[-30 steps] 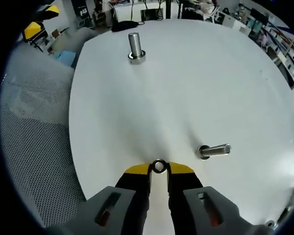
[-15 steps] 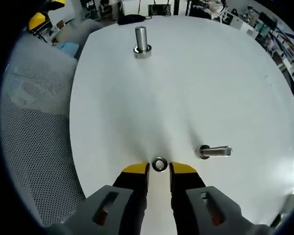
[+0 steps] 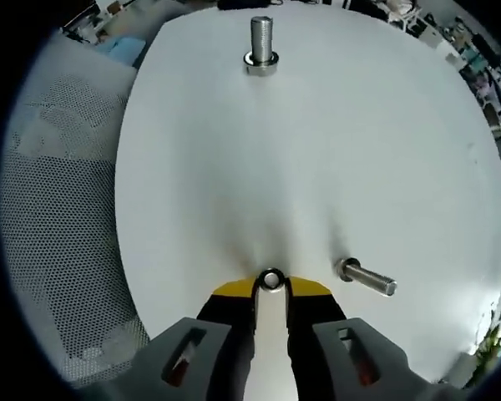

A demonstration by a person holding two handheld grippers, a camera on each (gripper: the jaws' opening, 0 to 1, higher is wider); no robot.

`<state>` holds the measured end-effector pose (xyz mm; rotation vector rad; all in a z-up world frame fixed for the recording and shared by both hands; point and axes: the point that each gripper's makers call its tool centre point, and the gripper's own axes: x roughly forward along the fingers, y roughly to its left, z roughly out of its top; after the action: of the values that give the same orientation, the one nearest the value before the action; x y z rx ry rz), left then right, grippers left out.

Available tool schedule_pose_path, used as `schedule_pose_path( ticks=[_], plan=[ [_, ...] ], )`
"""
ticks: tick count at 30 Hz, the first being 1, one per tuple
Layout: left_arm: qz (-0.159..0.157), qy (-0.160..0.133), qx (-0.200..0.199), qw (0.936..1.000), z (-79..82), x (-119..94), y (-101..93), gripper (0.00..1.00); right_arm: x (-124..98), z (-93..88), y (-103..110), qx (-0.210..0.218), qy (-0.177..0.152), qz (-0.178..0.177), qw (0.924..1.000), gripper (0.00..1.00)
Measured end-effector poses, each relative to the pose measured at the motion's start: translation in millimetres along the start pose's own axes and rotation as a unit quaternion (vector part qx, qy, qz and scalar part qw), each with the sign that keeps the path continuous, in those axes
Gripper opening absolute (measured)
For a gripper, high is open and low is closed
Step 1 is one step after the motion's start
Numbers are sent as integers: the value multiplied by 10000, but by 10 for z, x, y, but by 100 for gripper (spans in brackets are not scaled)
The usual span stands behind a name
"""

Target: Place the washer onto the threaded stud by aligning its center hole with the stud, sliding it down to the base, and recovering from edge contact or off-axis alignment until the washer reaches the visible bottom stop.

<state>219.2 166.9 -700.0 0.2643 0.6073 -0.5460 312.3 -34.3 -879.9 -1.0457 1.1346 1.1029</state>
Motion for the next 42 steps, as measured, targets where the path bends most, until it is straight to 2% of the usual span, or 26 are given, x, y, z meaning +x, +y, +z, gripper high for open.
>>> schedule_pose_path(
  ticks=[2, 5, 7, 11, 16, 20, 26, 31, 36, 42],
  plan=[
    [-5, 11, 4, 10000, -5, 2, -1, 20, -13, -2, -14, 113, -118, -45, 9999, 14],
    [2, 9, 6, 10000, -5, -2, -2, 20, -14, 11, -46, 715, -736, 76, 9947, 14],
    [6, 4, 3, 10000, -5, -4, -1, 20, -28, -13, -54, 986, -926, 96, 9908, 14],
    [-14, 17, 26, 10000, -6, 2, -9, 20, -37, -77, -60, 1157, -860, 116, 9895, 13],
    [-43, 33, 37, 10000, -6, 7, -19, 20, -161, -111, -132, 1464, -1104, 35, 9830, 13],
    [-81, 59, 59, 9999, -16, 17, -34, 20, -277, -151, -217, 1548, -1208, -96, 9805, 13],
    [-119, 53, 56, 9999, -12, 18, -43, 20, -478, -133, -361, 1892, -1539, -235, 9695, 13],
    [-156, 76, 87, 9998, -19, 23, -64, 20, -581, -113, -461, 1739, -1572, -422, 9712, 13],
    [-148, 57, 73, 9998, -13, 16, -61, 20, -661, -36, -544, 1728, -1683, -500, 9692, 14],
    [-152, 31, 75, 9999, -6, 13, -62, 20, -716, 81, -581, 1394, -1684, -685, 9734, 14]
  ],
)
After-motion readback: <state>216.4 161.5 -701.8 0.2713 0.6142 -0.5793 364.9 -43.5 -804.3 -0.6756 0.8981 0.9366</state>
